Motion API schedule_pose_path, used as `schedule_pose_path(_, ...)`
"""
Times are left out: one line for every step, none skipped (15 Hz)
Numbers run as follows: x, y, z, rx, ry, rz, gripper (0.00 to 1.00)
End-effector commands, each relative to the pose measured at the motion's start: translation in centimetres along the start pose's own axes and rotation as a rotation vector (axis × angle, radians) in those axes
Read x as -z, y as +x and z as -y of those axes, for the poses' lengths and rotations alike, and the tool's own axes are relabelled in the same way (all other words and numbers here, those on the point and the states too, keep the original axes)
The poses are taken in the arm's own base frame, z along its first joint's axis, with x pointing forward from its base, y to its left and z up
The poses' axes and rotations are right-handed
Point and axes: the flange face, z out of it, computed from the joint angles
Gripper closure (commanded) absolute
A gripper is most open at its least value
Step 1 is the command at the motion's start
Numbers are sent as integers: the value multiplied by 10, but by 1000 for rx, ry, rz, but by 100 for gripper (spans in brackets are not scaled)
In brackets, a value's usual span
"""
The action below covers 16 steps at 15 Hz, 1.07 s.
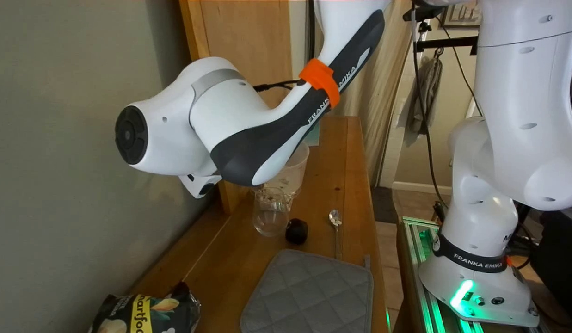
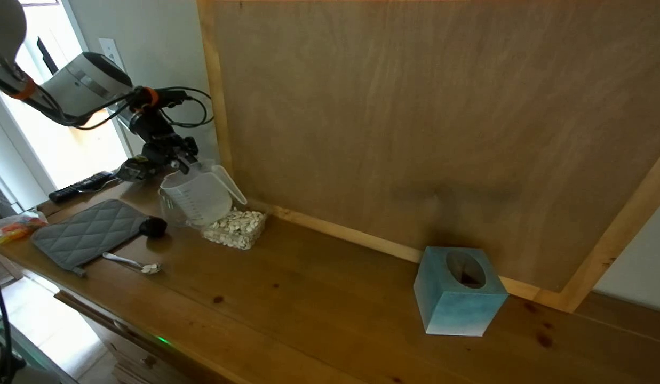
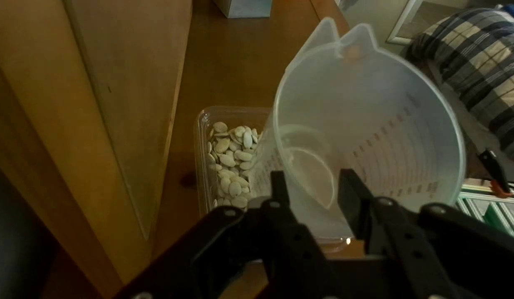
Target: Pour the contents of the plastic jar into the glass jar
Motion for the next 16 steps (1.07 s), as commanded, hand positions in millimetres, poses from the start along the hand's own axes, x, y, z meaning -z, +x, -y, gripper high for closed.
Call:
schedule_pose_path(1, 0, 0, 0, 1, 0, 62)
schedule_pose_path(1, 0, 0, 0, 1, 0, 62)
schedule_pose_path(1, 0, 0, 0, 1, 0, 62)
schedule_pose_path(1, 0, 0, 0, 1, 0, 62)
schedule_pose_path(1, 0, 0, 0, 1, 0, 62)
schedule_pose_path(1, 0, 0, 0, 1, 0, 62)
schedule_pose_path(1, 0, 0, 0, 1, 0, 62)
schedule_pose_path(1, 0, 0, 0, 1, 0, 62)
schedule_pose_path(1, 0, 0, 0, 1, 0, 87)
schedule_pose_path(0, 0, 0, 3, 1, -6, 89)
schedule_pose_path(0, -1, 1, -2, 3, -6, 95)
schedule_pose_path(0, -2, 1, -6, 1, -5, 100)
schedule_pose_path(-1, -3, 1, -8, 1, -6, 100)
schedule_pose_path(-1, -4, 1, -10, 1, -5, 100)
schedule_pose_path(-2, -5, 1, -12, 2, -5, 100)
schedule_pose_path(-3, -5, 1, -11, 4, -4, 99)
